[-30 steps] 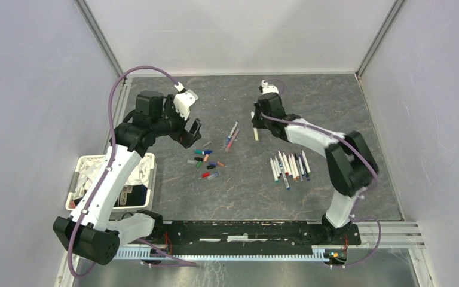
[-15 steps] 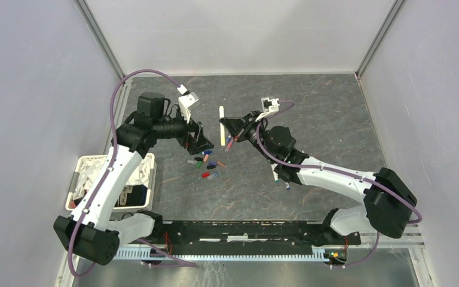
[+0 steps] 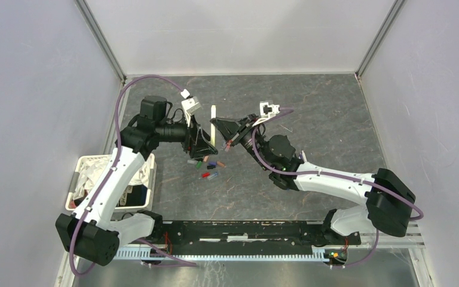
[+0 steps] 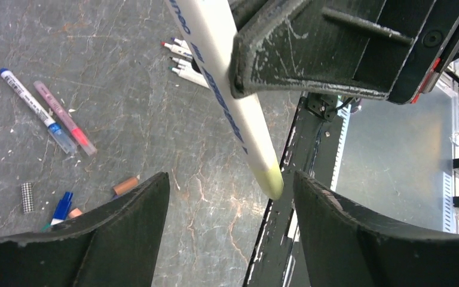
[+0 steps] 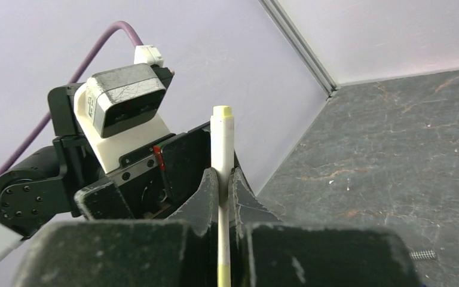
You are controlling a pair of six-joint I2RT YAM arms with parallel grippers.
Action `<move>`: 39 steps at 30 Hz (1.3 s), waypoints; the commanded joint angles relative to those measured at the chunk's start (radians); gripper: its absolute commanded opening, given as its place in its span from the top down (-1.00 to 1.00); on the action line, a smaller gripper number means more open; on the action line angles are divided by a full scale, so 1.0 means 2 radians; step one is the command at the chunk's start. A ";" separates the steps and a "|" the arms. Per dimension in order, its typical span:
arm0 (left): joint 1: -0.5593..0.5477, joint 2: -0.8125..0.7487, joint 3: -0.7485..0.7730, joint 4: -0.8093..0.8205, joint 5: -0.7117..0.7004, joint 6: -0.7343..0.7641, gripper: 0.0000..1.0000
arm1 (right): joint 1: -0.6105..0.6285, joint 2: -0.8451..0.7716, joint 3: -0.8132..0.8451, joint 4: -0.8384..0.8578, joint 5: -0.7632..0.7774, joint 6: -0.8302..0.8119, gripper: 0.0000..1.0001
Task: Open the pen caps
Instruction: Pick up the pen from the center of the board.
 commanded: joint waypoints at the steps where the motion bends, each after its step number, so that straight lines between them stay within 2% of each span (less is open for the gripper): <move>1: 0.001 -0.010 0.002 0.035 0.030 -0.027 -0.54 | 0.009 0.000 0.021 0.034 0.006 -0.003 1.00; 9: 0.001 -0.013 0.009 0.033 0.019 -0.015 0.42 | 0.016 -0.011 0.000 0.037 0.020 -0.006 1.00; 12: 0.001 -0.013 0.015 0.020 0.007 0.003 0.92 | 0.017 -0.019 -0.012 0.036 0.031 -0.005 1.00; 18: 0.001 -0.018 0.024 -0.017 -0.040 0.065 0.95 | 0.017 -0.043 -0.032 0.002 0.050 -0.004 1.00; 19: 0.002 -0.019 0.025 -0.022 -0.047 0.078 0.95 | 0.017 -0.047 -0.032 -0.016 0.049 0.000 0.95; 21: 0.001 -0.021 0.025 -0.039 -0.058 0.113 0.95 | 0.016 -0.056 -0.030 -0.047 0.046 0.002 0.59; 23: 0.001 -0.024 0.023 -0.065 -0.071 0.178 0.95 | 0.007 -0.068 -0.021 -0.091 0.028 0.001 0.37; 27: 0.001 -0.036 0.006 -0.137 -0.135 0.327 0.95 | -0.049 -0.100 0.003 -0.195 -0.075 0.009 0.08; 32: 0.000 -0.065 -0.039 -0.207 -0.242 0.516 0.95 | -0.134 -0.092 0.053 -0.313 -0.259 -0.002 -0.20; 36: -0.005 -0.102 -0.062 -0.249 -0.281 0.640 0.95 | -0.141 -0.023 0.124 -0.410 -0.358 -0.030 -0.31; 39: -0.011 -0.135 -0.076 -0.254 -0.300 0.718 0.95 | -0.127 0.022 0.143 -0.420 -0.411 -0.017 -0.38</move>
